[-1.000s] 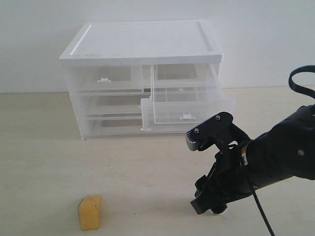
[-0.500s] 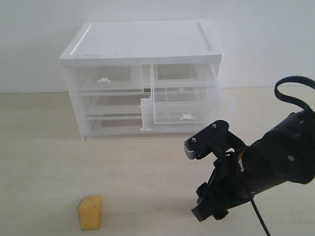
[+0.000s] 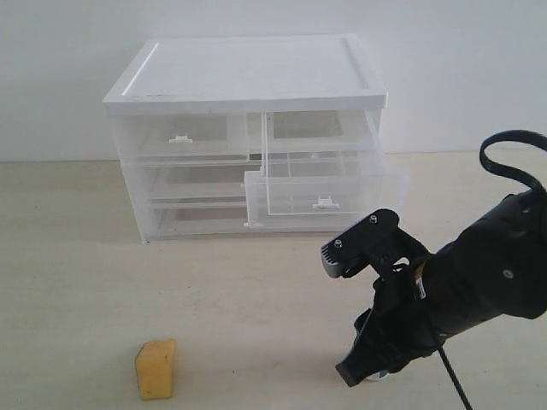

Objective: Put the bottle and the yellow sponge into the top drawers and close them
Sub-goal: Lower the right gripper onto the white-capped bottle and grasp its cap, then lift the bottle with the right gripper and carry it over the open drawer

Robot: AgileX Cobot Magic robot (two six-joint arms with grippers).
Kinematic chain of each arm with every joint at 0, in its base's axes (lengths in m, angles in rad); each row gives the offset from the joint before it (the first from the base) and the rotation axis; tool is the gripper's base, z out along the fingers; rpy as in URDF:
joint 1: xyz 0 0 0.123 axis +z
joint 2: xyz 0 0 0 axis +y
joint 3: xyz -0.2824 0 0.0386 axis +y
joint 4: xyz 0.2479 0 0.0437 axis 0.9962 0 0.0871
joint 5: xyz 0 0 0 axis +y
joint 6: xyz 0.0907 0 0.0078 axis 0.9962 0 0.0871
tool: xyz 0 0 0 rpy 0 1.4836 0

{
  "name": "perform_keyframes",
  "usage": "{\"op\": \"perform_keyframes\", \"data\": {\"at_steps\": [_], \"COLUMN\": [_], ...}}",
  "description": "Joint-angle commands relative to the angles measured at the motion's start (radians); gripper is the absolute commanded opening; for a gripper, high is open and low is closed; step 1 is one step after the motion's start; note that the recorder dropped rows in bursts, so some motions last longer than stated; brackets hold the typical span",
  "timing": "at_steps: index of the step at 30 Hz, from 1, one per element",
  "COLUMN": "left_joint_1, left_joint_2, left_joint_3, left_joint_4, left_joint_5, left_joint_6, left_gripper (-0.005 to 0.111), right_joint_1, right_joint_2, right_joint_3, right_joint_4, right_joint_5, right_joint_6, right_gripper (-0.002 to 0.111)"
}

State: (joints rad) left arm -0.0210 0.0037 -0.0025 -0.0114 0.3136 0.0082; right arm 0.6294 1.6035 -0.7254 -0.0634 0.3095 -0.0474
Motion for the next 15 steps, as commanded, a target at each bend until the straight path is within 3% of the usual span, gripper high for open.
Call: {"op": "perform_keyframes", "data": {"at_steps": [1, 5, 11, 15], "left_joint_1": [0.001, 0.001, 0.001, 0.001], "left_joint_2": [-0.004, -0.004, -0.004, -0.004], "left_joint_3": [0.002, 0.002, 0.002, 0.002], "left_joint_4": [-0.007, -0.007, -0.007, -0.007], "left_joint_5": [-0.006, -0.006, -0.006, -0.006], "left_joint_6": [-0.008, -0.008, -0.008, -0.008], "left_gripper": [0.004, 0.004, 0.004, 0.004], "right_joint_1": [-0.001, -0.001, -0.001, -0.001], "right_joint_2": [-0.086, -0.192, -0.332, -0.396], "right_joint_3": [0.005, 0.005, 0.005, -0.013], "right_joint_4": [0.01, 0.081, 0.382, 0.464], "right_joint_5": [0.021, 0.068, 0.151, 0.215], "right_joint_6": [-0.011, -0.109, -0.626, -0.83], "right_gripper": [0.0, 0.0, 0.0, 0.0]}}
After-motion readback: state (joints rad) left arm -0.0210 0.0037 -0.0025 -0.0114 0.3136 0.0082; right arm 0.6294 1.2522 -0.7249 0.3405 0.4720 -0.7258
